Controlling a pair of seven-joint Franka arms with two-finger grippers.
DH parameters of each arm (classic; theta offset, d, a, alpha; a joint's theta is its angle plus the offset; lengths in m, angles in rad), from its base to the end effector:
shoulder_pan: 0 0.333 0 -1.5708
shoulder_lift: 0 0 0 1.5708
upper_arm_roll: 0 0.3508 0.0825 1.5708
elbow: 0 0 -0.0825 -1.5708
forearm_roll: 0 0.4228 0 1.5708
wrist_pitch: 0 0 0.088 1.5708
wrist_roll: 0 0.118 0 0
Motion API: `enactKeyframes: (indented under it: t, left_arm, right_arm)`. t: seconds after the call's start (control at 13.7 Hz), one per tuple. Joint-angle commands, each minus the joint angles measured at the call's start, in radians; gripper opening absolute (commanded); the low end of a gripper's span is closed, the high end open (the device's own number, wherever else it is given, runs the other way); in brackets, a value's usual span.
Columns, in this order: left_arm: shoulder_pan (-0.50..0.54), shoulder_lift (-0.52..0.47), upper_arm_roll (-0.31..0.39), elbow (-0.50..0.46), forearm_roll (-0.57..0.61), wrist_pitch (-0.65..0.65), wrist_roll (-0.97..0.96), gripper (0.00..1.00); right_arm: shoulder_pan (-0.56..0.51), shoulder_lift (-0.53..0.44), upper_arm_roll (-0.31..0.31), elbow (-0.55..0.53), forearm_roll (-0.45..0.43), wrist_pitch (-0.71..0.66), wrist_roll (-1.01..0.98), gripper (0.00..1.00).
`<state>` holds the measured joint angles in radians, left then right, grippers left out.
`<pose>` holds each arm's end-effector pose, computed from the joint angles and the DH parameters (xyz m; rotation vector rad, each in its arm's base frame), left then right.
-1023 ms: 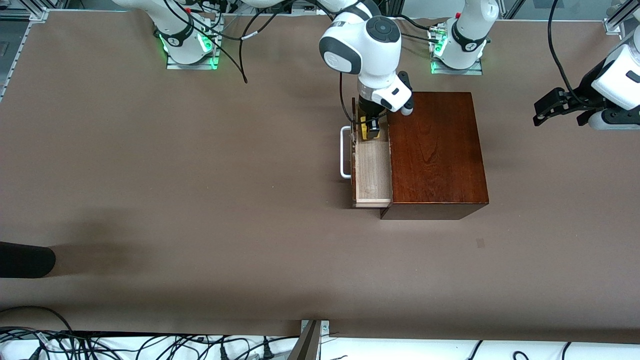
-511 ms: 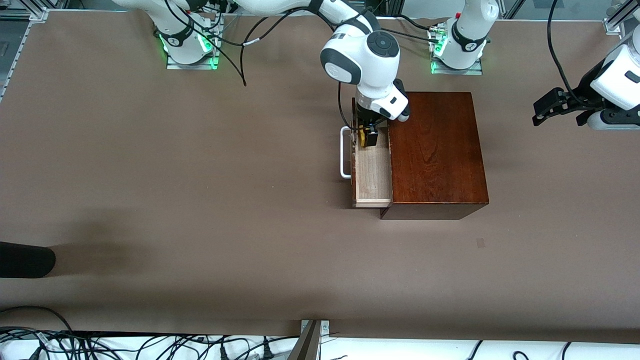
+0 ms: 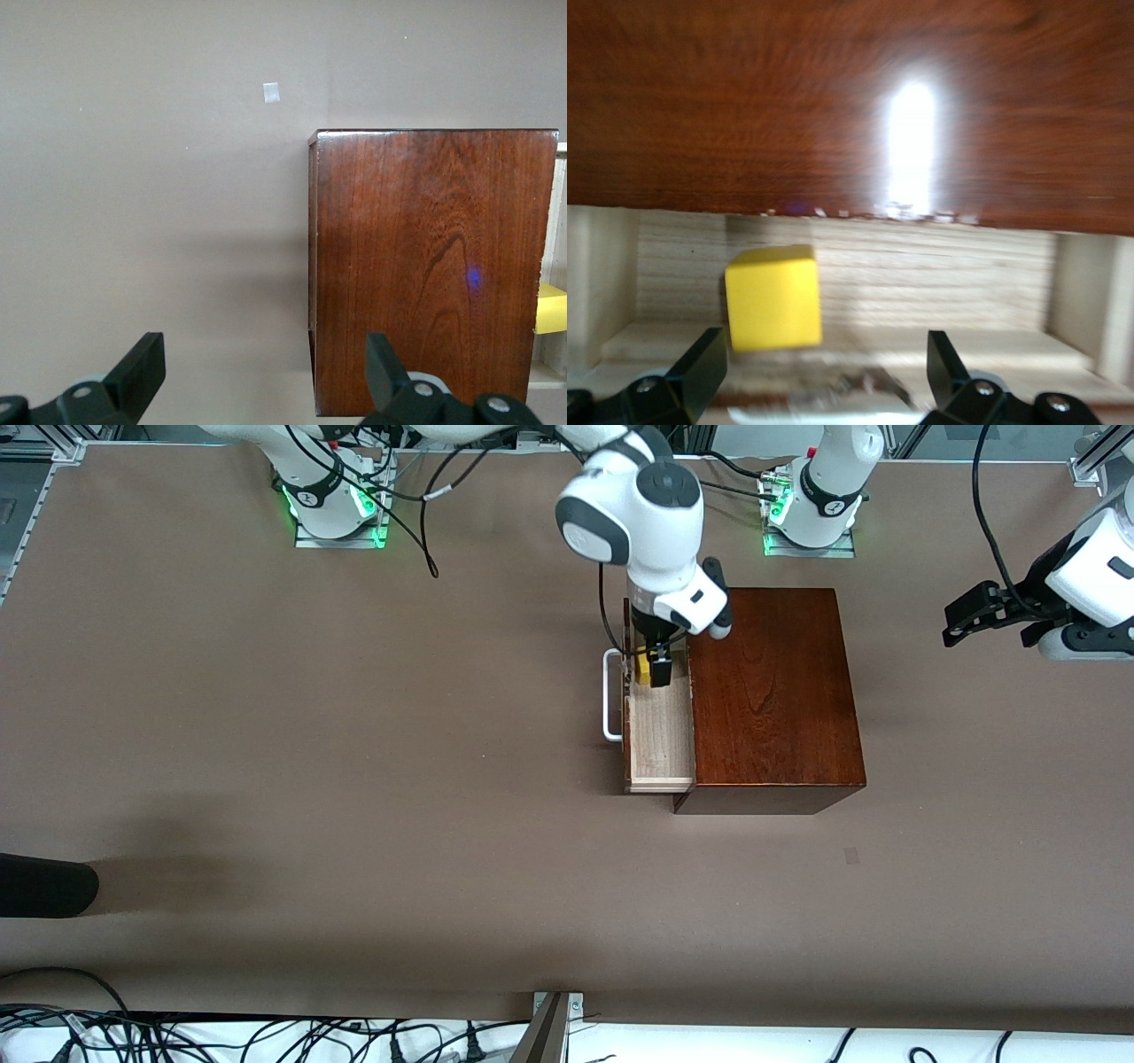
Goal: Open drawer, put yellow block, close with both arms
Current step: 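Lower the cube into the drawer and open the right gripper, then withdraw the right gripper while the left gripper reaches the drawer front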
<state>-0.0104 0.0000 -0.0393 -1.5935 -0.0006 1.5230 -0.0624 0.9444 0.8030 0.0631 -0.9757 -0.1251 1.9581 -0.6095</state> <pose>0.5858 -0.0292 0.6328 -3.1362 -0.0199 0.1105 0.4775 0.7010 0.4113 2.1177 2.2479 0.2969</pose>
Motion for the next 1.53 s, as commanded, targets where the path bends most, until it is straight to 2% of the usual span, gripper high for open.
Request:
enactKeyframes:
  t: [0.0,0.37,0.51,0.66,0.73,0.88,1.02,1.17,1.46]
  left_arm:
    - [-0.013,0.028,-0.019,0.047,-0.009,-0.065,0.016,1.0]
    - [-0.043,0.081,-0.12,0.049,-0.142,-0.115,0.125,1.0]
    - [-0.088,0.13,-0.19,0.047,-0.147,-0.112,0.144,1.0]
    - [-0.126,0.202,-0.231,0.05,-0.284,-0.101,0.112,1.0]
    - [-0.157,0.248,-0.235,0.067,-0.342,-0.086,0.113,1.0]
    - [-0.209,0.325,-0.235,0.159,-0.348,-0.083,0.113,1.0]
    - [-0.244,0.391,-0.252,0.167,-0.345,-0.064,0.249,1.0]
    - [-0.321,0.437,-0.257,0.153,-0.316,0.125,0.37,1.0]
    - [-0.424,0.549,-0.257,0.155,-0.202,0.403,0.641,1.0]
  right_arm:
    - [-0.056,-0.1,0.001,-0.012,0.019,-0.036,-0.007,1.0]
    - [-0.284,-0.257,0.0,-0.014,0.025,-0.105,-0.01,1.0]
    - [-0.384,-0.298,0.0,-0.015,0.031,-0.111,-0.01,1.0]
    - [-0.478,-0.353,0.001,-0.027,0.057,-0.189,-0.009,1.0]
    - [-0.521,-0.399,-0.008,-0.076,0.099,-0.211,-0.003,1.0]
    - [-0.622,-0.525,-0.011,-0.234,0.177,-0.202,0.011,1.0]
    - [-0.689,-0.658,-0.016,-0.403,0.212,-0.199,0.077,1.0]
    - [-0.742,-0.76,-0.019,-0.533,0.214,-0.197,0.129,1.0]
    - [-0.756,-0.852,-0.11,-0.71,0.214,-0.182,0.272,1.0]
